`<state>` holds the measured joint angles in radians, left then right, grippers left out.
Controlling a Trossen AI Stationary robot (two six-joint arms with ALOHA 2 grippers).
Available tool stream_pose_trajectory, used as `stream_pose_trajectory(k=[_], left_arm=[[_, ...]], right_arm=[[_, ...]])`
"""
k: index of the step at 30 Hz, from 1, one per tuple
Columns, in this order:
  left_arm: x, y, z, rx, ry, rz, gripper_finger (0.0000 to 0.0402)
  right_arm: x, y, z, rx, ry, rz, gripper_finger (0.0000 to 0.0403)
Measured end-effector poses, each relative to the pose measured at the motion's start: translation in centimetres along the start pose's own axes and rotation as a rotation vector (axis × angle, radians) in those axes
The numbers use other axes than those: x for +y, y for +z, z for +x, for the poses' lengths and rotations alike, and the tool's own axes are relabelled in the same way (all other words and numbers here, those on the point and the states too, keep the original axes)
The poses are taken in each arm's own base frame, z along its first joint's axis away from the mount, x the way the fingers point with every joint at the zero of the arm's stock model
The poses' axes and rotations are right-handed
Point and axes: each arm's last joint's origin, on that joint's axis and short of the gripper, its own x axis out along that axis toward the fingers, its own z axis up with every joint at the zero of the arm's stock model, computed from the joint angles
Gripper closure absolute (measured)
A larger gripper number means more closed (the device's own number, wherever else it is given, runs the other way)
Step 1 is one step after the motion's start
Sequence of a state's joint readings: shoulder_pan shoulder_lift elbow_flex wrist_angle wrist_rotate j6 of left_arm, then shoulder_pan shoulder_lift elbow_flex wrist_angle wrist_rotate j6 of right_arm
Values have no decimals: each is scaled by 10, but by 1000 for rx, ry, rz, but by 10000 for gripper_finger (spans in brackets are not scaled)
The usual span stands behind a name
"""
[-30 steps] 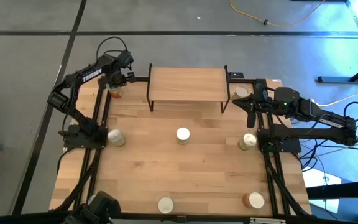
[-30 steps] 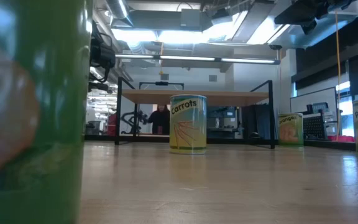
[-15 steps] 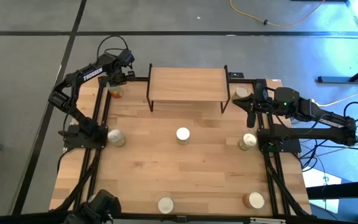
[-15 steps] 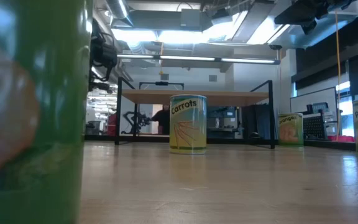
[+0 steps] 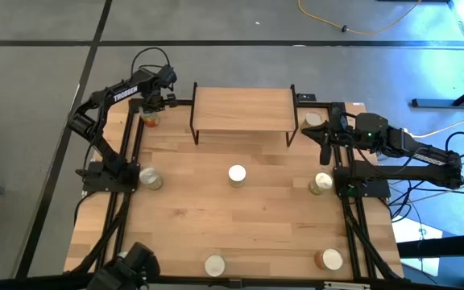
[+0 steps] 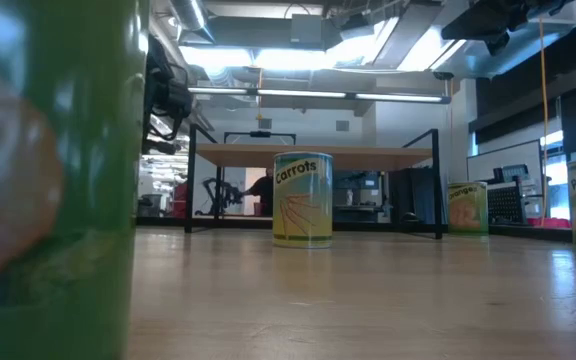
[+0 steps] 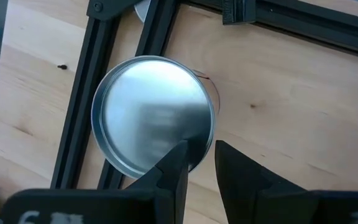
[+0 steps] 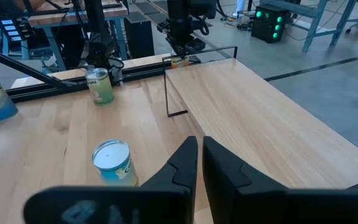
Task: Pick and place cans onto a shelf
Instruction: Put the top canned pineapples on the shelf
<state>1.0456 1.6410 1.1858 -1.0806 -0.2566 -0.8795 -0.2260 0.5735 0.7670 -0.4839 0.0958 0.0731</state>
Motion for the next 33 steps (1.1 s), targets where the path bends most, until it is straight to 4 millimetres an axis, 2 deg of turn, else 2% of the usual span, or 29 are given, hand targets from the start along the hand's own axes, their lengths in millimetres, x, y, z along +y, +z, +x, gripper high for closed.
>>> stream_pose_trajectory(k=[4,10,19,26,33], left_arm=[[4,0,1,44,4,17,342],[5,-1,1,80,-3,43,395],[7,-5,0,115,-2,138,400],[14,-13,-13,136,-40,204,401],[20,-27,-30,131,-50,347,401]], right_arm=[[0,0,0,0,-1,-2,374],[0,0,0,0,-1,-2,374],[0,0,0,0,-1,1,374],[0,0,0,0,0,0,374],[0,0,0,0,2,-2,374]])
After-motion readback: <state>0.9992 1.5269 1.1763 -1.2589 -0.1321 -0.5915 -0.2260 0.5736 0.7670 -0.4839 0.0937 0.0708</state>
